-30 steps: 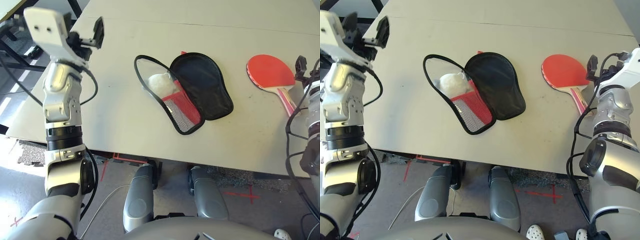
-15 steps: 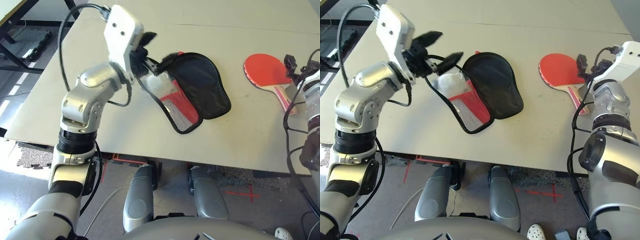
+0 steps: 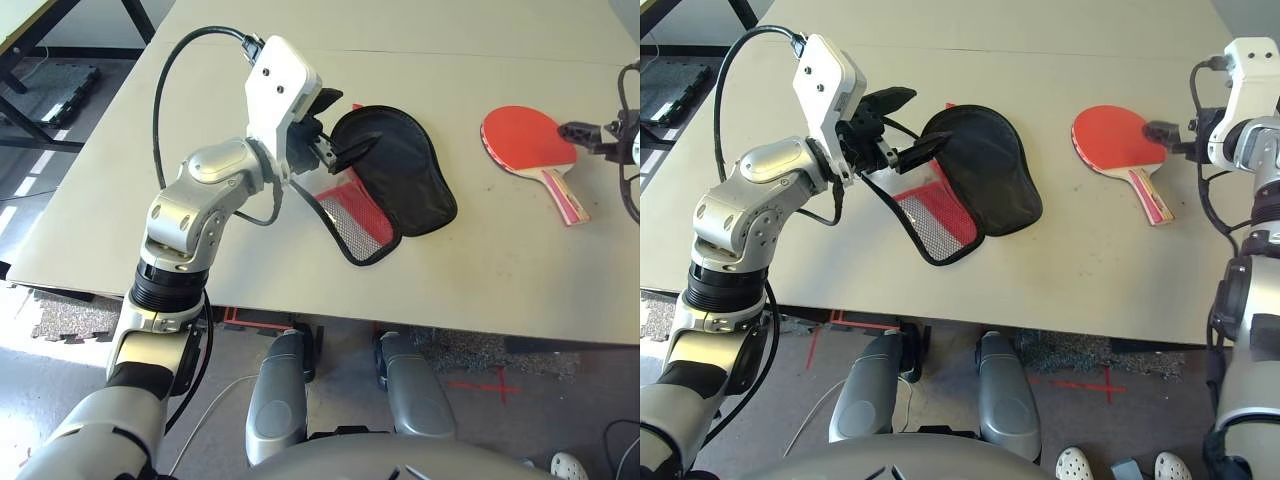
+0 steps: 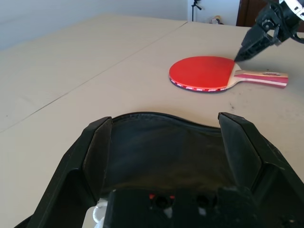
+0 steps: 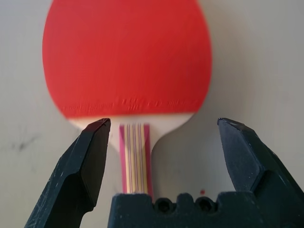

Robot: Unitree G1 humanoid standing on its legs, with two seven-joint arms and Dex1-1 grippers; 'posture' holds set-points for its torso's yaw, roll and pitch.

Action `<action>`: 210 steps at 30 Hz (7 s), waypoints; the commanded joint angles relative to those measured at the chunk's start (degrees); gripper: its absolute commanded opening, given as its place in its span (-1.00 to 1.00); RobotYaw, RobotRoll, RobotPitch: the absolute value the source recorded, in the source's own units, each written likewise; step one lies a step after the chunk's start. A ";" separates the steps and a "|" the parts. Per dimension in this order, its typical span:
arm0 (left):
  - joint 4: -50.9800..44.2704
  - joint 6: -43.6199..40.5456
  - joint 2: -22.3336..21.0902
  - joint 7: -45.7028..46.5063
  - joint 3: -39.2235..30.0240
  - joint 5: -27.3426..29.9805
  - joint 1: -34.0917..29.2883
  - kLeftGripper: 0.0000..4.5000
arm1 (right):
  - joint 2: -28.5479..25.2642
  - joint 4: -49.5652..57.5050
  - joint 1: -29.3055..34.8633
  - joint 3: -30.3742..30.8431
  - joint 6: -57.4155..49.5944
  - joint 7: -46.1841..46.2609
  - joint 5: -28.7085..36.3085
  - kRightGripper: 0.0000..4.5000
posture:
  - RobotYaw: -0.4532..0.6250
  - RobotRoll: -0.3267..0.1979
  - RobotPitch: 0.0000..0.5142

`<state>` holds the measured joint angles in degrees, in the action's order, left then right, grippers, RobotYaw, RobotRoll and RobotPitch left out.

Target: Store the ping-pong paddle in its case and zip it.

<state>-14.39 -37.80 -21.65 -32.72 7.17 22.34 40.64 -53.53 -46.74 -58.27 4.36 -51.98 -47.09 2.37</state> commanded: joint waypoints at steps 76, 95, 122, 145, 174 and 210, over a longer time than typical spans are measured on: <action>-6.06 -3.25 -2.20 -0.52 2.45 -2.90 -2.96 1.00 | 29.73 45.24 10.18 2.13 -24.31 19.62 5.78 -0.49 | 0.00 0.25 -0.12; -7.20 -4.04 -2.84 -0.45 2.63 -2.97 -3.57 1.00 | 32.82 46.08 12.25 2.63 -27.01 23.92 6.64 -0.49 | 0.01 0.25 -0.12; -7.95 -3.92 -3.41 -0.94 2.89 -2.93 -3.78 1.00 | 33.03 49.09 15.70 -3.08 -28.62 25.86 9.78 0.25 | 0.02 0.25 -0.09; -2.31 -0.81 -26.34 -6.68 -12.55 -4.05 -9.57 1.00 | 16.91 40.02 17.09 -5.50 -3.91 4.49 16.98 0.99 | 0.09 0.25 -0.13; -0.89 -0.55 -5.77 -4.53 7.19 -9.90 -1.83 1.00 | 14.56 22.23 13.58 -9.84 9.95 7.95 13.07 0.99 | 0.02 0.25 -0.10; 4.05 1.55 3.07 -4.52 10.32 -16.32 -0.76 1.00 | 10.71 26.83 20.19 -6.53 -11.83 -13.92 25.01 0.99 | -0.04 0.25 -0.09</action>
<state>-8.72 -35.50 -18.57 -36.97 17.92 5.37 40.80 -43.07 -21.47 -39.01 -2.98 -62.55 -60.79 26.29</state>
